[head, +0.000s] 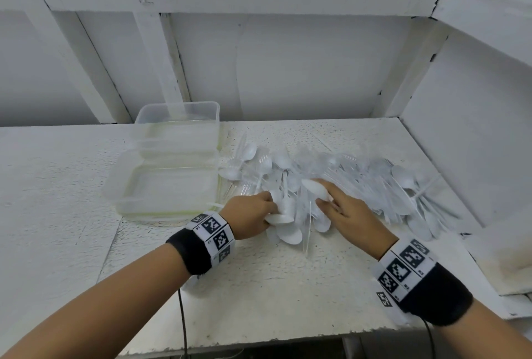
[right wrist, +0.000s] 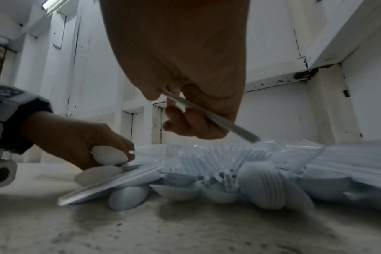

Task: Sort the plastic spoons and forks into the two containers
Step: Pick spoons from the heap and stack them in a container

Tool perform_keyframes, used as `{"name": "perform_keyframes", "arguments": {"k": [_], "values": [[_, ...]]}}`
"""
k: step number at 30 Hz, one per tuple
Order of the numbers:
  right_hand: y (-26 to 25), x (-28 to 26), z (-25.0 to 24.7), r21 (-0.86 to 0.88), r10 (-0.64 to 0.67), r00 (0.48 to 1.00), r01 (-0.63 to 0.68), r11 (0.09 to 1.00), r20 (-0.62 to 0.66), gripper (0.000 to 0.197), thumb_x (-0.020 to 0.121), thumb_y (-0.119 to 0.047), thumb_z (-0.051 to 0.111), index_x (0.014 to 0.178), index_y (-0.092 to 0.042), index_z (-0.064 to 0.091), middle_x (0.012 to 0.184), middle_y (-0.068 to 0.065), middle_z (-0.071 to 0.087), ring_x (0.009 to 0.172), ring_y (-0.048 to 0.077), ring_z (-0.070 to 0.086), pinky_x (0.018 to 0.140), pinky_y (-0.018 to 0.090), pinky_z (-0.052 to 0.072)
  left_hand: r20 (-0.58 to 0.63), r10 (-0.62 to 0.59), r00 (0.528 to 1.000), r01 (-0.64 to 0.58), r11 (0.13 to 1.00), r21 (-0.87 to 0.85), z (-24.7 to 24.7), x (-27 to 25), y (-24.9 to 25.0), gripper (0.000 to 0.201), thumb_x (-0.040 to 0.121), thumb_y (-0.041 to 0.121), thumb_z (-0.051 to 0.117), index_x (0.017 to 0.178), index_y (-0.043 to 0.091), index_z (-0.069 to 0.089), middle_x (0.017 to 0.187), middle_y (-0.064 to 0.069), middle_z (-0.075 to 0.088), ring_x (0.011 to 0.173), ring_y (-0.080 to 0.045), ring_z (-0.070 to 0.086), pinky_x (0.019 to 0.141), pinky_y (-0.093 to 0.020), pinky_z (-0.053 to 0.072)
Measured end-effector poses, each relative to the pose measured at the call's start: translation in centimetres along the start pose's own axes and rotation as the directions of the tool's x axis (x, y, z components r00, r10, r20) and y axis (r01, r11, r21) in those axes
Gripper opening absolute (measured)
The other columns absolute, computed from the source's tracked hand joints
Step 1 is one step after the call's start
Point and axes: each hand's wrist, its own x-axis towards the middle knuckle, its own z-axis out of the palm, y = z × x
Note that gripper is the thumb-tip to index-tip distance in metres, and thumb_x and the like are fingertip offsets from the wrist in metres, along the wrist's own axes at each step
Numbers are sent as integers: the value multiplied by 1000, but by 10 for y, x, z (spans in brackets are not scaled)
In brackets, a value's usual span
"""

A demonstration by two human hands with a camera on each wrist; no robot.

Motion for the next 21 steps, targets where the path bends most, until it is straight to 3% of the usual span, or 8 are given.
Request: {"name": "perform_keyframes", "arguments": {"k": [2,4,6,8,12,16,19,21], "values": [[7,6,0,-150,29,1000,-29,988,-2,29,96,-30,49,120,-19,61,95,2,66,84,14,61,75,28,47,-22,22,1000,-23,999,-39,0,-2,-4,27,95,22,46,118,15,57,121,1,51,99,-22,57,71,-28,41],[12,14,1,-179,69,998,-69,981,-10,26,95,-24,51,102,-5,67,81,7,66,69,15,55,63,28,41,-80,53,995,-67,981,-183,0,-6,-7,23,94,15,49,114,9,60,113,-3,55,97,-22,56,73,-23,38],[8,21,0,-202,63,998,-61,977,6,28,96,-24,49,90,-2,66,65,1,56,58,13,46,55,25,34,-161,63,985,-112,943,-314,-3,-13,-8,19,93,8,50,107,3,61,102,-6,57,91,-20,54,70,-12,32],[2,32,0,-280,22,999,-12,960,34,32,98,-26,45,87,-1,62,67,1,49,62,16,46,54,25,31,-245,16,969,-118,905,-408,-8,-21,-7,15,93,3,48,98,0,62,90,-1,55,77,-8,51,70,-6,33],[-6,48,7,-476,-57,983,136,869,177,27,96,-24,45,116,-13,61,103,4,48,75,17,46,57,22,31,-309,-191,932,-25,815,-579,-19,-33,-8,20,93,2,47,83,10,62,77,7,59,72,15,51,67,-2,35],[-18,54,19,-614,-160,894,408,676,419,45,92,-32,47,137,-35,42,136,2,34,73,17,50,57,23,41,-259,-436,862,126,679,-724,-21,-41,-17,23,97,20,46,79,15,60,78,12,57,68,2,51,63,-13,36],[-26,54,31,-635,-213,822,549,543,528,47,92,-36,44,139,-34,38,147,3,27,81,22,58,66,29,49,-187,-493,850,132,542,-830,-21,-45,-24,18,99,16,41,89,20,56,81,4,60,72,-4,55,69,-21,44],[-28,53,39,-664,-236,810,578,474,537,45,93,-37,46,136,-27,43,144,3,33,86,28,62,66,30,46,-150,-517,843,131,467,-875,-19,-47,-27,21,98,10,38,92,23,53,78,1,55,69,-11,55,72,-27,46]]}}
